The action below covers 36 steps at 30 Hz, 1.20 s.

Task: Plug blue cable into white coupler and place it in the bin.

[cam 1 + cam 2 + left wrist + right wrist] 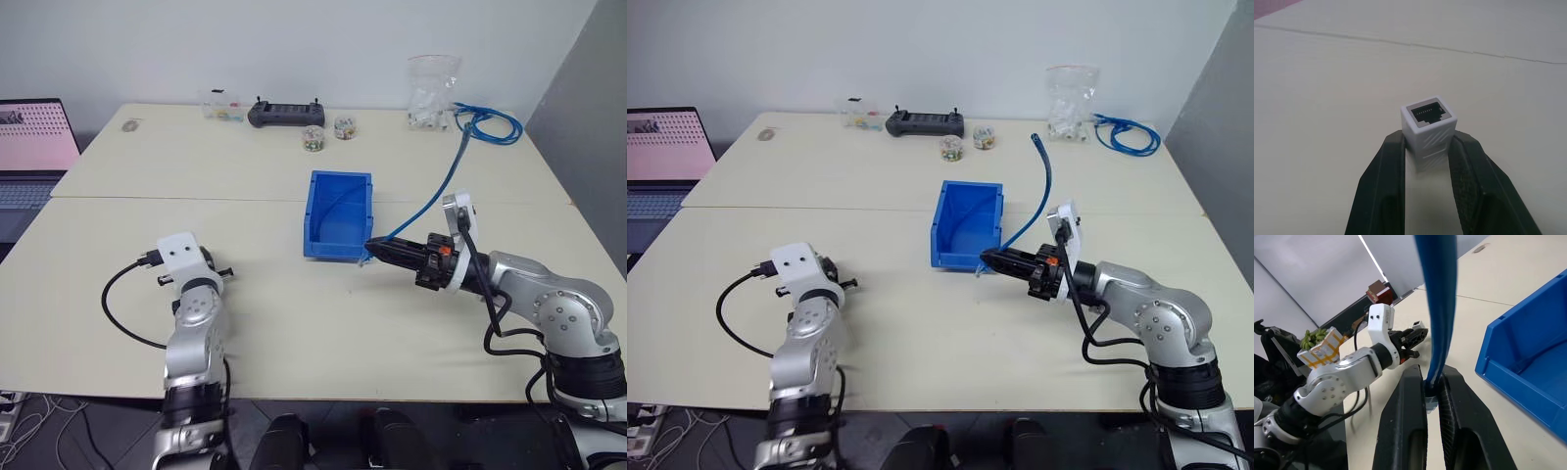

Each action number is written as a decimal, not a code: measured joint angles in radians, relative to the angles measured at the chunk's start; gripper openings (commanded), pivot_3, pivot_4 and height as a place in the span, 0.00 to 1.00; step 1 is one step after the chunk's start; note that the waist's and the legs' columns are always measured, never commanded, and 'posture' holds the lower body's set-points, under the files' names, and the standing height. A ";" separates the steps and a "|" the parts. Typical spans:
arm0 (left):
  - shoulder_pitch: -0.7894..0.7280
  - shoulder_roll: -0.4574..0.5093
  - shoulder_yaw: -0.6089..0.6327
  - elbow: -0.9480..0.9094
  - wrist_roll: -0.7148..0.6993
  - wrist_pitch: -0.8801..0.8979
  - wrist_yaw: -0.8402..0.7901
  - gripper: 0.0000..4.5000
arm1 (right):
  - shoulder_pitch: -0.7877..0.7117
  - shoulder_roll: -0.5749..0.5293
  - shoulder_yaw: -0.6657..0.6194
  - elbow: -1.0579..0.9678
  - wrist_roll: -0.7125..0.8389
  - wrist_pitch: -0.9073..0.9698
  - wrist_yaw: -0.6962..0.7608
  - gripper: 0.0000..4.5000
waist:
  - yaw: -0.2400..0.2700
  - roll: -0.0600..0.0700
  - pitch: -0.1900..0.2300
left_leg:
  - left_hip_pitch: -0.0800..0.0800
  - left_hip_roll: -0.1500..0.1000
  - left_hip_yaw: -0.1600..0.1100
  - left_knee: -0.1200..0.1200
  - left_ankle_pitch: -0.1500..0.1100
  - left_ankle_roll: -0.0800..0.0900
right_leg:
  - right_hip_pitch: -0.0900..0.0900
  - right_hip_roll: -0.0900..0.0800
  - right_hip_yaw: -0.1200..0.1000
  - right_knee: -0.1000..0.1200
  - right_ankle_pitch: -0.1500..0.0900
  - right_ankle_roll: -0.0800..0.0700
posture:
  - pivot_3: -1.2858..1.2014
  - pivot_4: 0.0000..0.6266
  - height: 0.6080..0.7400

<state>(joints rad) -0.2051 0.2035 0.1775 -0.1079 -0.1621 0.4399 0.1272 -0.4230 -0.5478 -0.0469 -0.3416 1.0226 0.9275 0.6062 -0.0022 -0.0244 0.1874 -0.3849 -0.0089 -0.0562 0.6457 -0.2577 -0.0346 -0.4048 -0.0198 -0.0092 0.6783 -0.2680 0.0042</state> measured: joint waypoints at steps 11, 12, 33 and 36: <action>-0.096 0.278 -0.371 -0.126 -0.168 0.168 -0.742 0.20 | 0.095 -0.033 0.031 -0.132 -0.086 -0.020 -0.018 0.01 | -0.008 0.000 0.000 | 0.000 0.001 0.001 0.000 0.000 0.000 | 0.000 0.001 0.000 0.000 0.000 0.000 | 0.52 0.24 1.00; -0.117 0.296 -0.385 -0.124 -0.171 0.167 -0.787 0.20 | 0.098 -0.033 0.035 -0.136 -0.098 -0.022 -0.018 0.01 | -0.011 0.000 0.000 | 0.000 0.001 0.001 0.000 0.000 0.000 | 0.000 0.002 -0.001 0.000 0.000 0.000 | 0.52 0.24 1.00; -0.259 0.440 -0.626 0.076 0.015 -0.187 -1.311 0.20 | 0.123 -0.055 0.263 -0.120 -0.438 -0.309 0.184 0.01 | -0.023 0.000 0.000 | 0.001 0.000 -0.001 0.000 0.000 0.000 | 0.000 0.001 0.000 0.000 0.000 0.000 | 0.52 0.24 1.00; -0.261 0.438 -0.624 0.089 0.017 -0.206 -1.329 0.20 | 0.115 -0.038 0.309 -0.083 -0.485 -0.358 0.238 0.01 | -0.024 0.000 0.000 | 0.001 0.001 -0.002 0.000 0.000 0.000 | 0.000 0.001 0.000 0.000 0.000 0.000 | 0.52 0.24 1.00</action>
<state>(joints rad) -0.4660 0.6411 -0.4466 -0.0188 -0.1449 0.2336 -1.2021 -0.3084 -0.5856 0.2619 -0.4242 0.5376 0.5691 0.8437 -0.0260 -0.0242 0.1874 -0.3840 -0.0084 -0.0577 0.6457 -0.2578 -0.0341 -0.4046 -0.0185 -0.0094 0.6780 -0.2685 0.0043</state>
